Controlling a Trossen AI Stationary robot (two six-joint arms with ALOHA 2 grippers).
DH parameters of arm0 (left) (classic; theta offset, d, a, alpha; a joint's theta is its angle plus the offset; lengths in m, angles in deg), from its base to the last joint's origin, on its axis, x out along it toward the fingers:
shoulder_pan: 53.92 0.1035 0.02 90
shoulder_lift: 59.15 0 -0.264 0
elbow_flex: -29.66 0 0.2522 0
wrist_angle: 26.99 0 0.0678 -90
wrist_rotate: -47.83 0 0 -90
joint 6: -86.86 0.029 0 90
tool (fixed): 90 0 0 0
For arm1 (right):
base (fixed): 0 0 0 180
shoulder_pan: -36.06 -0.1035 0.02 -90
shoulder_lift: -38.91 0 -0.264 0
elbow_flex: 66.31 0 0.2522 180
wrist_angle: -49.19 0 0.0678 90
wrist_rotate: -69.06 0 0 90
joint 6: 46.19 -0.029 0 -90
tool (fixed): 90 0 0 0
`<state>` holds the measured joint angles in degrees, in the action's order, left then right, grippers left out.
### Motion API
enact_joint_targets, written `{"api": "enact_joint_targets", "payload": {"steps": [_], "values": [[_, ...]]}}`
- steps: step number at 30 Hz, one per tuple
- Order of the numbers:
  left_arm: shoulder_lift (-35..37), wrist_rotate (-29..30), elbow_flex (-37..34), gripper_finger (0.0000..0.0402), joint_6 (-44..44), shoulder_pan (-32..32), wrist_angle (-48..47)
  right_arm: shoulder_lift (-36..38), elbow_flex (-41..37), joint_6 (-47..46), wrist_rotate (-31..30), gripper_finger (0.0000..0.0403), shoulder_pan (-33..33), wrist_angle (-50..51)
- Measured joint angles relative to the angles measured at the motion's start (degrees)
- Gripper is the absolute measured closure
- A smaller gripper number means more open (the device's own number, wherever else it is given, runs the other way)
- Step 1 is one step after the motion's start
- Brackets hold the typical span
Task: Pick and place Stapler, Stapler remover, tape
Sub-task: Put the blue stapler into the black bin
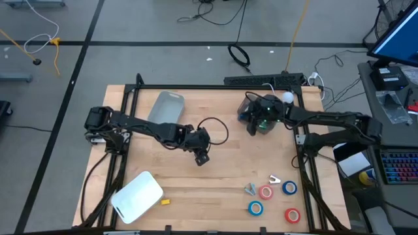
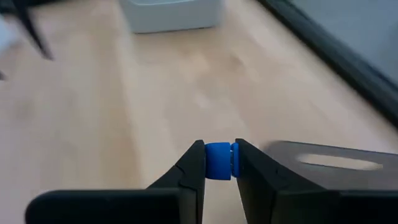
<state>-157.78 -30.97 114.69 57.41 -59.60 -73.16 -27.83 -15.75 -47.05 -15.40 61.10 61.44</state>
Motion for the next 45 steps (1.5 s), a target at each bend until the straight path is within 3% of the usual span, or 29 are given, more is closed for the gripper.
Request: {"api": "enact_joint_targets", "payload": {"steps": [8, 16, 33, 45], "values": [[0.0, 1.36, 0.0, 0.0193, 1.95, -0.08, -0.6, 0.56, 0.0, 3.2, -7.56, 0.0346, 2.68, 2.68], [0.0, 2.48, 0.0, 0.0192, 2.68, -0.03, -0.58, -2.17, 0.0, 1.49, -7.07, 0.0344, 4.26, 7.14], [0.0, 2.9, -0.02, 0.0192, 2.34, -0.03, -0.58, -13.11, 0.04, 0.07, -7.02, 0.0332, 4.26, 0.23], [0.0, 2.89, -0.07, 0.0192, 2.16, -0.03, -0.68, -15.12, 0.04, 0.13, -6.82, 0.0329, 4.26, -0.89]]}}
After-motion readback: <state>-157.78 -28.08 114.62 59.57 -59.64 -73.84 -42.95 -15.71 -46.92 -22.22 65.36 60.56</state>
